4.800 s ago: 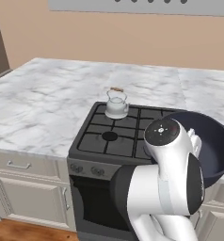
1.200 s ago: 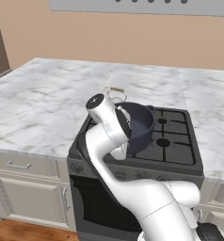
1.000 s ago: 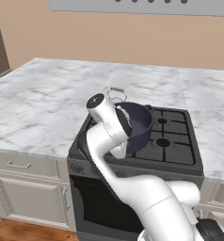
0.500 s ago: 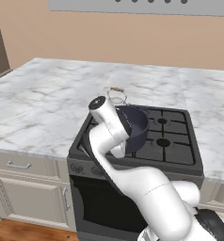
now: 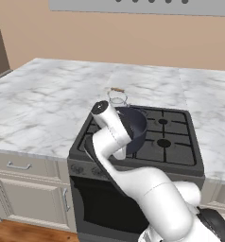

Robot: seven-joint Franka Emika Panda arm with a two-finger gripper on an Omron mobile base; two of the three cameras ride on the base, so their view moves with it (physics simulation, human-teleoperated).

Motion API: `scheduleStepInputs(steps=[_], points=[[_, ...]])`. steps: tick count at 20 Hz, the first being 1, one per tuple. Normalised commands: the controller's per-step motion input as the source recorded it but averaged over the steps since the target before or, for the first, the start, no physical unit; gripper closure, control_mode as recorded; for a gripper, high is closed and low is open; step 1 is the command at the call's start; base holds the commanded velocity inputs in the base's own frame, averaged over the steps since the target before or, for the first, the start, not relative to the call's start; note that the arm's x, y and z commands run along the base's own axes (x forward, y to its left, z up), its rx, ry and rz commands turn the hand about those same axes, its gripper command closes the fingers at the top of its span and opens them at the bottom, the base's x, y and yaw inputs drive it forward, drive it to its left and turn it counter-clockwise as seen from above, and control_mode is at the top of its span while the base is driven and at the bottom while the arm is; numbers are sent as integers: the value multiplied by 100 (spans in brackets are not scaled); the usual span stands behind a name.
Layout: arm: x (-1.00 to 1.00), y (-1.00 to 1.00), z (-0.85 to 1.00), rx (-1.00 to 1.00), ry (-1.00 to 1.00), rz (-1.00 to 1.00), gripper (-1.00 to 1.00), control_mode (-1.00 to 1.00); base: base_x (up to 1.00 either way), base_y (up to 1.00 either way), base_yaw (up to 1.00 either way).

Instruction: Pick the kettle from the cabinet and place it on a stove burner. Then pick the pot from the counter and place it on another stove burner. Finally, turn both burners on.

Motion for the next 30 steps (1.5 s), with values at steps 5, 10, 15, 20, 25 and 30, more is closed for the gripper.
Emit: scheduleStepInputs(steps=[5,10,15,20,25,30], points=[[15,0,-16,0,-1,0,100,-100,0,0,0],[18,1,-11,2,0,0,100,-100,0,0,0],[22,4,-9,2,0,0,100,-100,0,0,0],[21,5,-11,2,0,0,100,-100,0,0,0],[20,5,-10,1,0,0,100,-100,0,0,0],[19,2,-11,0,0,0,100,-100,0,0,0]])
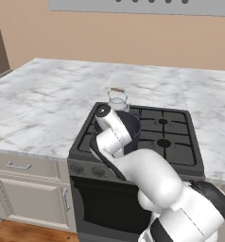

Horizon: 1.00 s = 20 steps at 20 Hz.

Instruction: Pick the kettle from the cabinet and place it on a stove burner. Then pick the pot from the counter and place it on another stove burner. Finally, turn both burners on.

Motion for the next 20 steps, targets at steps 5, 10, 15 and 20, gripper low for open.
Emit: scheduleStepInputs(steps=[5,10,15,20], points=[[17,0,-11,0,0,0,100,-100,0,0,0],[17,1,-12,0,0,0,100,-100,0,0,0],[22,6,-13,0,0,0,100,-100,0,0,0],[21,6,-14,0,0,0,100,-100,0,0,0]])
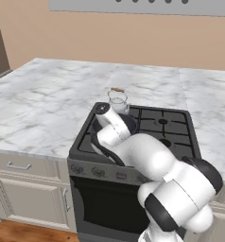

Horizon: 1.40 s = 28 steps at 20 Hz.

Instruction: Pick the kettle from the cabinet and place it on a stove burner. Then pick the pot from the counter and place it on another stove burner. Finally, turn both burners on.

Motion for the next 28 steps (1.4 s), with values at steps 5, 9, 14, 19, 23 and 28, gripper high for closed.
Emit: scheduleStepInputs(steps=[5,9,14,19,23,28], points=[[14,6,-15,0,0,0,100,-100,0,0,0],[5,2,-16,0,0,0,-100,-100,0,0,0],[-1,0,-2,0,-2,0,-100,-100,0,0,0],[-20,2,11,0,-8,0,-100,-100,0,0,0],[-35,12,24,0,-11,0,-100,-100,0,0,0],[-37,12,26,-1,-8,0,-100,-100,0,0,0]])
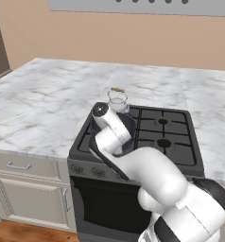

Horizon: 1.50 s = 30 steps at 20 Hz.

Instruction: Pick the kettle from the cabinet and place it on a stove burner. Then pick the pot from the counter and place it on another stove burner. Finally, turn both burners on.

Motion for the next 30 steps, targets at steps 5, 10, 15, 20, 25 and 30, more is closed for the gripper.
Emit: scheduleStepInputs(steps=[5,10,15,20,25,30], points=[[-36,12,25,-2,-9,0,-100,-100,0,0,0],[-32,15,20,-4,-8,0,-100,-100,0,0,0],[-26,21,7,-5,-3,0,-100,-100,0,0,0],[-14,28,0,-5,0,0,-100,-100,0,0,0],[-5,31,-8,-4,0,1,-100,-100,0,0,0],[-7,34,-23,-8,0,2,-100,-100,0,0,0]])
